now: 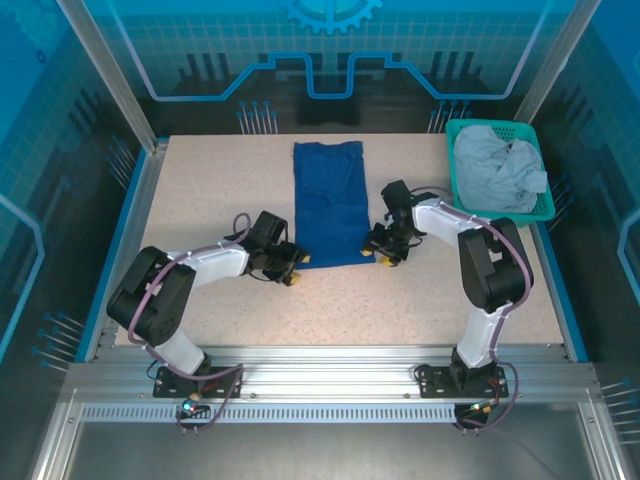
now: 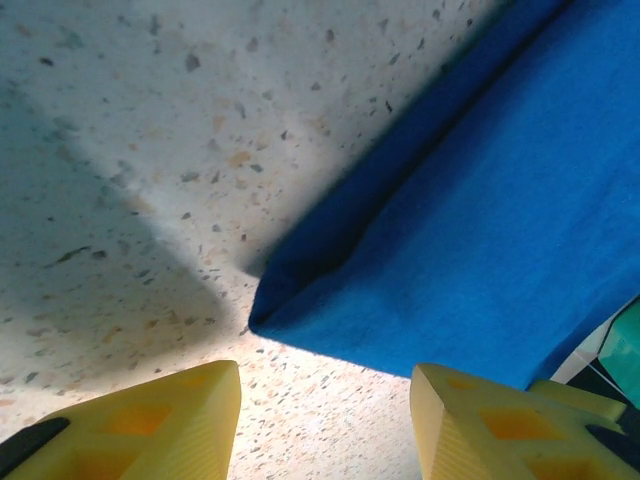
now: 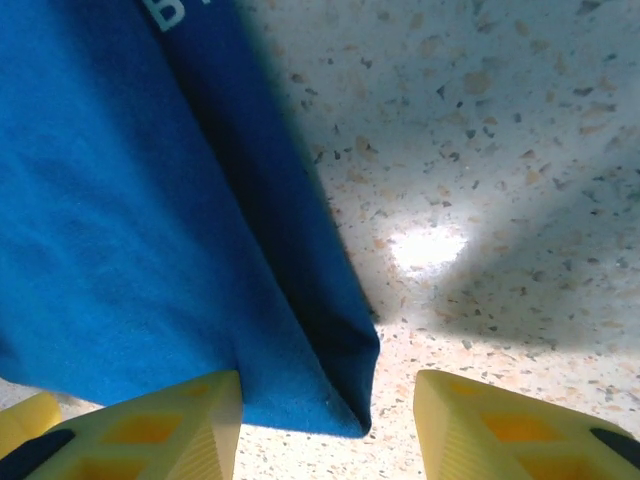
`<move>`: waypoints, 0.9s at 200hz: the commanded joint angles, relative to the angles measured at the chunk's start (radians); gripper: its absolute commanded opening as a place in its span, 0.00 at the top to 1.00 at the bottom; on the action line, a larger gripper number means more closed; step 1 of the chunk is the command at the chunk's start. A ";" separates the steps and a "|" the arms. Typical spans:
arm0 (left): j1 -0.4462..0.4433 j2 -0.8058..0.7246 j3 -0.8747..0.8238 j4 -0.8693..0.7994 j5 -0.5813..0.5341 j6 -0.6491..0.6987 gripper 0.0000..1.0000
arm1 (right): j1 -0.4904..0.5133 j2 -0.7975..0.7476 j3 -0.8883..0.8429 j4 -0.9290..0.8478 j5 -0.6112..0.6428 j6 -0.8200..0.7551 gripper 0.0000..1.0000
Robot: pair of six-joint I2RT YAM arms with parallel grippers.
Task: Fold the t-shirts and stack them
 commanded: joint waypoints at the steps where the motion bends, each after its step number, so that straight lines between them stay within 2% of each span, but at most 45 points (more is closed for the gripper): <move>1: 0.002 0.008 0.003 0.005 -0.011 -0.002 0.51 | 0.016 0.038 0.005 -0.015 -0.013 0.027 0.53; 24: 0.003 0.003 0.001 -0.002 -0.013 0.009 0.52 | 0.025 0.053 0.003 0.003 -0.005 0.049 0.57; 68: 0.004 0.010 0.003 -0.010 -0.020 0.025 0.55 | 0.032 0.076 0.016 0.033 0.022 0.091 0.85; 124: 0.005 0.063 0.024 0.020 -0.037 0.030 0.63 | 0.057 0.071 0.018 0.034 0.030 0.108 0.93; 152: 0.008 0.084 0.059 0.035 -0.067 0.051 0.75 | 0.062 0.054 0.006 0.033 0.045 0.108 0.96; 161: 0.008 0.083 0.073 0.020 -0.091 0.071 0.81 | 0.061 0.045 0.003 0.031 0.054 0.107 0.97; 176: 0.005 0.069 0.085 -0.019 -0.135 0.098 1.00 | 0.066 0.024 -0.005 0.027 0.068 0.099 1.00; 180: 0.004 0.062 0.085 -0.027 -0.144 0.101 1.00 | 0.067 0.018 -0.006 0.024 0.070 0.097 1.00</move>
